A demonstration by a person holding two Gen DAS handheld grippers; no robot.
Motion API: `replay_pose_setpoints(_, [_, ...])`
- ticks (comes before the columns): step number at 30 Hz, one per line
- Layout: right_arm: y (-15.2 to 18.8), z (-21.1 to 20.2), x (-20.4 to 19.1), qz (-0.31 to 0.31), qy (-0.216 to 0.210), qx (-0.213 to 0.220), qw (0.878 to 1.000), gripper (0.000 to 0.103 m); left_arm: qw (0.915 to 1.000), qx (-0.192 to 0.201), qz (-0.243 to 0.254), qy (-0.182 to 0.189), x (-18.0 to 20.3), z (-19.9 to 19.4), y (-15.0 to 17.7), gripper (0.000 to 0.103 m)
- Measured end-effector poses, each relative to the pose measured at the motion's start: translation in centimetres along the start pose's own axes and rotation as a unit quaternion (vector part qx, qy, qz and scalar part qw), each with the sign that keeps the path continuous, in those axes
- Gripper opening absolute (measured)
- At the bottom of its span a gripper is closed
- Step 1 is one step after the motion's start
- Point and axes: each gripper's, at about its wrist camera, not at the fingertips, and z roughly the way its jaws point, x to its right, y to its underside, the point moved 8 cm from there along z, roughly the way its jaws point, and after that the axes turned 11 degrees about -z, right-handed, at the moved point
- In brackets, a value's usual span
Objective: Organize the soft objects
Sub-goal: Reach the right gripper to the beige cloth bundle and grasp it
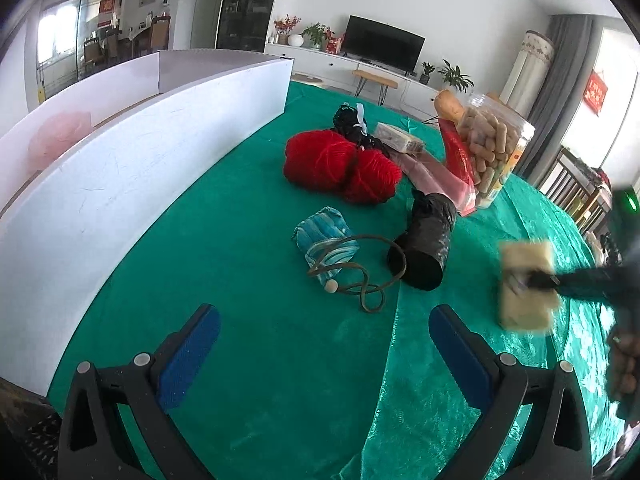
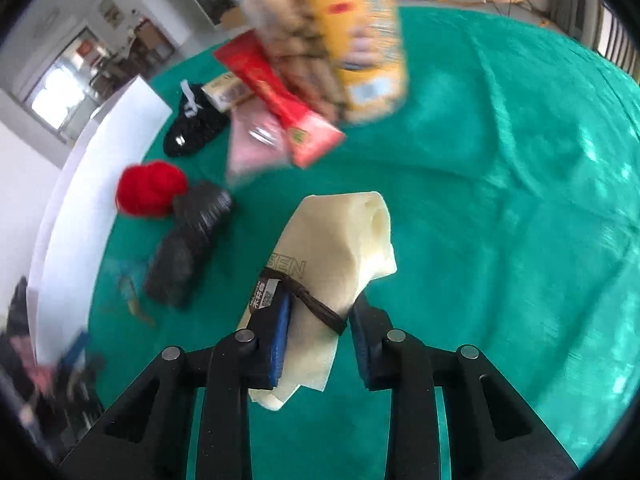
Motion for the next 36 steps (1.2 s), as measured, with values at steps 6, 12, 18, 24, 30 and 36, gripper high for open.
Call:
replay_pose_setpoints(6, [3.1, -3.5, 5.4, -0.039, 0.072, -0.014, 0.997, 0.063, 0.9999, -0.01, -0.005, 0.0, 0.0, 0.4, 0.2, 0.103])
replay_pose_setpoints(12, [2.7, -4.3, 5.8, 0.028, 0.096, 0.032, 0.994, 0.073, 0.9999, -0.008, 0.002, -0.008, 0.0, 0.3, 0.3, 0.103])
replay_pose_setpoints(18, [2.5, -1.5, 2.1, -0.048, 0.191, 0.02, 0.98, 0.079, 0.9997, -0.006, 0.017, -0.018, 0.2, 0.4, 0.4, 0.103])
replay_pose_setpoints(24, [3.8, -1.1, 0.9, -0.136, 0.276, 0.062, 0.949, 0.082, 0.9995, -0.002, 0.027, -0.018, 0.5, 0.3, 0.5, 0.103])
replay_pose_setpoints(30, [4.9, -1.5, 4.1, -0.04, 0.184, 0.1, 0.977, 0.086, 0.9997, -0.011, 0.021, -0.01, 0.4, 0.5, 0.6, 0.103])
replay_pose_setpoints(36, [5.0, -1.9, 4.7, -0.053, 0.183, 0.092, 0.977, 0.086, 0.9997, -0.016, 0.015, -0.008, 0.3, 0.8, 0.6, 0.103])
